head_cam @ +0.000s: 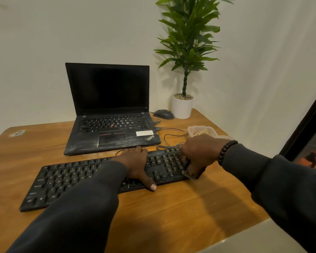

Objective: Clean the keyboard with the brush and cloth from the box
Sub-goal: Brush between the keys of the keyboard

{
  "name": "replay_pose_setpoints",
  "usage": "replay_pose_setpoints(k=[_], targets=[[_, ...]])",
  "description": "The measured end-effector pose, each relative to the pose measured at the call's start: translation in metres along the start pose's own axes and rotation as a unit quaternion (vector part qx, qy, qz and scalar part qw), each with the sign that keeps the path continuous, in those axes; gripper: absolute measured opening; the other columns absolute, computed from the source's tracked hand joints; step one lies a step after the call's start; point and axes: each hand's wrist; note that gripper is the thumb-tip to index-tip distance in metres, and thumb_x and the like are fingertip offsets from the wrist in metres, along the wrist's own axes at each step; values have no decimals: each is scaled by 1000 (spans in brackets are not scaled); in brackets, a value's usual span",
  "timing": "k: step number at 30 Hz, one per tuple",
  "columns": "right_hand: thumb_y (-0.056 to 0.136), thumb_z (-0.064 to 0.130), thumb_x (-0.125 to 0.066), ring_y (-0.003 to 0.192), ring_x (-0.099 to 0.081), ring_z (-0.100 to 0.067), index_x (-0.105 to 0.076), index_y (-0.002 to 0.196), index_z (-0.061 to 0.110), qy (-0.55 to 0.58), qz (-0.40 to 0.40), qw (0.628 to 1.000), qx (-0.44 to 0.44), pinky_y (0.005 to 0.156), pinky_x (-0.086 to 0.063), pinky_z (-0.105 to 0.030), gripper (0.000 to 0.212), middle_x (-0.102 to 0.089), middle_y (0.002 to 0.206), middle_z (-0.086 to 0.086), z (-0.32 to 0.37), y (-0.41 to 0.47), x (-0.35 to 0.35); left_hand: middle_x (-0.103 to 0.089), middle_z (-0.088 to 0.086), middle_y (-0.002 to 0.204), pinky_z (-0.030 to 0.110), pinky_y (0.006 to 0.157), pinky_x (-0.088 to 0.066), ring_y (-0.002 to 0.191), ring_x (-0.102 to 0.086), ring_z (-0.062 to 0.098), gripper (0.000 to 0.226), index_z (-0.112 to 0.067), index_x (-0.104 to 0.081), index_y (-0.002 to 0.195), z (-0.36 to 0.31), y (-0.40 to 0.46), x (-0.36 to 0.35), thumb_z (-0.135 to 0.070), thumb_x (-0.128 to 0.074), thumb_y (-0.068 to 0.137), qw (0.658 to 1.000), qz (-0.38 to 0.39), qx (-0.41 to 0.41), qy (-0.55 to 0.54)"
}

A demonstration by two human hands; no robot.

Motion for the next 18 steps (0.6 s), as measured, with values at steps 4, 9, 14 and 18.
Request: replay_pose_setpoints(k=[4,9,14,18], targets=[[83,45,-69,79,-52,-14,-60,112,12,-7,-12,999,36,61,-45,-23,45,-51,83,1,28,10,13,-35,7,153,51,115,-32,139,-34,32,131,-15,-24,152,-5,-3,1,-77,-80,50,1000,-16,-1,1],[82,40,-71,78,-55,-11,-65,101,16,123,-32,989,80,69,-49,-23,31,-54,77,7,54,27,31,-26,7,162,46,120,-23,146,-27,30,142,-17,-4,157,-4,-8,-4,-71,-84,53,998,-46,-23,-38],[82,44,-69,90,-59,-14,-63,101,18,121,1,993,9,71,-50,-26,32,-63,93,3,2,14,24,1,11,167,55,122,-10,152,-2,37,152,-22,22,155,3,-17,0,-71,-82,56,999,0,-11,-32],[79,48,-71,89,-59,-16,-62,110,17,24,28,998,-60,72,-52,-28,44,-59,90,3,-8,9,10,0,10,167,55,122,-11,152,-2,37,148,-17,10,157,21,-28,5,-71,-82,55,999,38,24,4]])
Point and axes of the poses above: each hand's wrist, its own y-axis towards the middle knuckle, its own x-axis out of the back of the hand, z = x × y
